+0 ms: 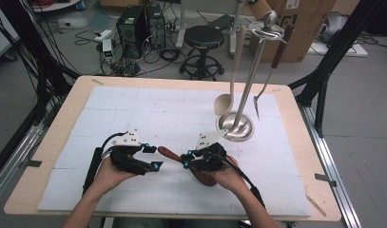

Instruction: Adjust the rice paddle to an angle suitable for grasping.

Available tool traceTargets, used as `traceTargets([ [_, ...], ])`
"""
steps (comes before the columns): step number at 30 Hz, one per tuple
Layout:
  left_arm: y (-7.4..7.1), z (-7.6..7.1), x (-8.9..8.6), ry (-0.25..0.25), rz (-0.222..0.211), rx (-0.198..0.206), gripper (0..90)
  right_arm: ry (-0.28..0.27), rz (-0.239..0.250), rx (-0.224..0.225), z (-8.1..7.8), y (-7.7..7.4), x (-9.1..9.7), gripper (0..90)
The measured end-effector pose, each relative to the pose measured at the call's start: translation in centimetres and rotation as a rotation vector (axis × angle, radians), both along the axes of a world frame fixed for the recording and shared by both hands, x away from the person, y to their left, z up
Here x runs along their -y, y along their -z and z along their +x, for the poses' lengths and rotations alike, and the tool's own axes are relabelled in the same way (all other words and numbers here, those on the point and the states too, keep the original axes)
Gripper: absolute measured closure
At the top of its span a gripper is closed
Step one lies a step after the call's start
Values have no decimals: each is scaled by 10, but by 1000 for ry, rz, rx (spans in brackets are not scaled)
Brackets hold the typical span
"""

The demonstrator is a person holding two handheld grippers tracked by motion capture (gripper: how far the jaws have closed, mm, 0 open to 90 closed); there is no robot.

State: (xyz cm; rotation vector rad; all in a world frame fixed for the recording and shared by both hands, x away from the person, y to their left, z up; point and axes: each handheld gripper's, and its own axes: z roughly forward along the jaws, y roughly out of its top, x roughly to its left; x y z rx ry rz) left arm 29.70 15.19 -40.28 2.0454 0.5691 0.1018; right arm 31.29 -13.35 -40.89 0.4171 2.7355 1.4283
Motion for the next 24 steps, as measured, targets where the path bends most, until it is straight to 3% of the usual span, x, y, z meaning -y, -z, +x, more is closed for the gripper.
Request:
traceTargets([
  [11, -1, -1, 3, 20, -1, 5, 435, -6, 26, -16, 1, 2, -7, 785],
  [17, -2, -1, 3, 20, -6, 6, 434, 11, 43, -73, 2, 3, -5, 768],
  [18, -2, -1, 3, 22, -6, 7, 434, -1, 50, -57, 4, 4, -6, 754],
  [21, -2, -1, 4, 22, -5, 7, 434, -4, 35, -96, 6, 5, -7, 734],
  [24, -2, -1, 4, 24, -5, 8, 434, -13, 32, -104, 8, 6, -8, 724],
])
